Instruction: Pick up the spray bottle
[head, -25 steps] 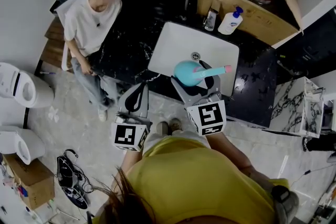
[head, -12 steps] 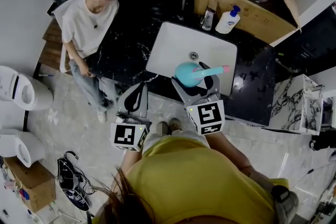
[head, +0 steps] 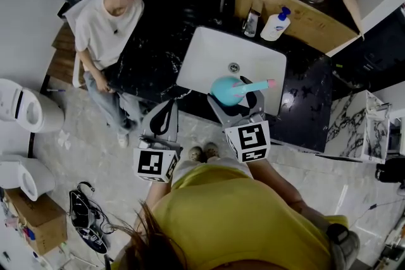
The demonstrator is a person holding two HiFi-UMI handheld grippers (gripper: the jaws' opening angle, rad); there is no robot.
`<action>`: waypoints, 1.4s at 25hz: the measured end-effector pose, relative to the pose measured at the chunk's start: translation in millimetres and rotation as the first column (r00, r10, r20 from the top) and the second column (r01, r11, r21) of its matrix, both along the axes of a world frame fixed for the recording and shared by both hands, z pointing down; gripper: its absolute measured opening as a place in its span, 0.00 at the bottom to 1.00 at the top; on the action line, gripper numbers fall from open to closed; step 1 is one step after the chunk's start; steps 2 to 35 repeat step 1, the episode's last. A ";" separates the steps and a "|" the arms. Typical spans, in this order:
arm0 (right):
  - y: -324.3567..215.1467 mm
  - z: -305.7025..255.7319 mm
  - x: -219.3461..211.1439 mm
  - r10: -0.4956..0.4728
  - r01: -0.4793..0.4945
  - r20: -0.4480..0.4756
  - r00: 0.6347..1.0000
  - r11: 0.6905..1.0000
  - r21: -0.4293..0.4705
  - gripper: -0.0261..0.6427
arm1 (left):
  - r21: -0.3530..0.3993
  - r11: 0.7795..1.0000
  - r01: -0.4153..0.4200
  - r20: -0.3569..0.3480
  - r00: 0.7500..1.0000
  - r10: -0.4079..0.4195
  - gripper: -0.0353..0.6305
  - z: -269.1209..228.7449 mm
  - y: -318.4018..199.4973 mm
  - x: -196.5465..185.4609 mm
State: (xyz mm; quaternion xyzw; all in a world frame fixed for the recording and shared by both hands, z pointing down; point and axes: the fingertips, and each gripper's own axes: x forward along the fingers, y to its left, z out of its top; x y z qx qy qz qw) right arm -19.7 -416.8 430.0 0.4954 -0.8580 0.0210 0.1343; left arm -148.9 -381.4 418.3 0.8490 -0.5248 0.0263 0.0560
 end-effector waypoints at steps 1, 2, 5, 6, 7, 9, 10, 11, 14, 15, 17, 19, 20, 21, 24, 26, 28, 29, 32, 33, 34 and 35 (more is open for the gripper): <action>0.3 -0.1 0.1 0.000 0.000 0.000 1.000 1.000 0.000 0.62 | -0.001 1.000 -0.001 0.001 1.000 0.001 0.05 0.1 0.3 0.3; 0.3 -0.1 0.1 0.000 0.000 0.000 1.000 1.000 0.000 0.62 | -0.001 1.000 -0.001 0.001 1.000 0.001 0.05 0.1 0.3 0.3; 0.3 -0.1 0.1 0.000 0.000 0.000 1.000 1.000 0.000 0.62 | -0.001 1.000 -0.001 0.001 1.000 0.001 0.05 0.1 0.3 0.3; 0.3 -0.1 0.1 0.000 0.000 0.000 1.000 1.000 0.000 0.62 | -0.001 1.000 -0.001 0.001 1.000 0.001 0.05 0.1 0.3 0.3; 0.3 -0.1 0.1 0.000 0.000 0.000 1.000 1.000 0.000 0.62 | -0.001 1.000 -0.001 0.001 1.000 0.001 0.05 0.1 0.3 0.3; 0.3 -0.1 0.1 0.000 0.000 0.000 1.000 1.000 0.000 0.62 | -0.001 1.000 -0.001 0.001 1.000 0.001 0.05 0.1 0.3 0.3; 0.3 -0.1 0.1 0.000 0.000 0.000 1.000 1.000 0.000 0.62 | -0.001 1.000 -0.001 0.001 1.000 0.001 0.05 0.1 0.3 0.3; 0.3 -0.1 0.1 0.000 0.000 0.000 1.000 1.000 0.000 0.62 | -0.001 1.000 -0.001 0.001 1.000 0.001 0.05 0.1 0.3 0.3; 0.3 -0.1 0.1 0.000 0.000 0.000 1.000 1.000 0.000 0.62 | -0.001 1.000 -0.001 0.001 1.000 0.001 0.05 0.1 0.3 0.3; 0.3 -0.1 0.1 0.000 0.000 0.000 1.000 1.000 0.000 0.62 | -0.001 1.000 -0.001 0.001 1.000 0.001 0.05 0.1 0.3 0.3; 0.3 -0.1 0.1 0.000 0.000 0.000 1.000 1.000 0.000 0.62 | -0.001 1.000 -0.001 0.001 1.000 0.001 0.05 0.1 0.3 0.3; 0.3 -0.1 0.1 0.000 0.000 0.000 1.000 1.000 0.000 0.62 | -0.001 1.000 -0.001 0.001 1.000 0.001 0.05 0.1 0.3 0.3; 0.3 -0.1 0.1 0.000 0.000 0.000 1.000 1.000 0.000 0.62 | -0.001 1.000 -0.001 0.001 1.000 0.001 0.05 0.1 0.3 0.3; 0.3 -0.1 0.1 0.000 0.000 0.000 1.000 1.000 0.000 0.62 | -0.001 1.000 -0.001 0.001 1.000 0.001 0.05 0.1 0.3 0.3; 0.3 -0.1 0.1 0.000 0.000 0.000 1.000 1.000 0.000 0.62 | -0.001 1.000 -0.001 0.001 1.000 0.001 0.05 0.1 0.3 0.3; 0.3 -0.1 0.1 0.000 0.000 0.000 1.000 1.000 0.000 0.62 | -0.001 1.000 -0.001 0.001 1.000 0.001 0.05 0.1 0.3 0.3; 0.3 -0.1 0.1 0.000 0.000 0.000 1.000 1.000 0.000 0.62 | -0.001 1.000 -0.001 0.001 1.000 0.001 0.05 0.1 0.3 0.3; 0.3 -0.1 0.1 0.000 0.000 0.000 1.000 1.000 0.000 0.62 | -0.001 1.000 -0.001 0.001 1.000 0.001 0.05 0.1 0.3 0.3; 0.3 -0.1 0.1 0.000 0.000 0.000 1.000 1.000 0.000 0.62 | -0.001 1.000 -0.001 0.001 1.000 0.001 0.05 0.1 0.3 0.3; 0.3 -0.1 0.1 0.000 0.000 0.000 1.000 1.000 0.000 0.62 | -0.001 1.000 -0.001 0.001 1.000 0.001 0.05 0.1 0.3 0.3; 0.3 -0.1 0.1 0.000 0.000 0.000 1.000 1.000 0.000 0.62 | -0.001 1.000 -0.001 0.001 1.000 0.001 0.05 0.1 0.3 0.3; 0.3 -0.1 0.1 0.000 0.000 0.000 1.000 1.000 0.000 0.62 | -0.001 1.000 -0.001 0.001 1.000 0.001 0.05 0.1 0.3 0.3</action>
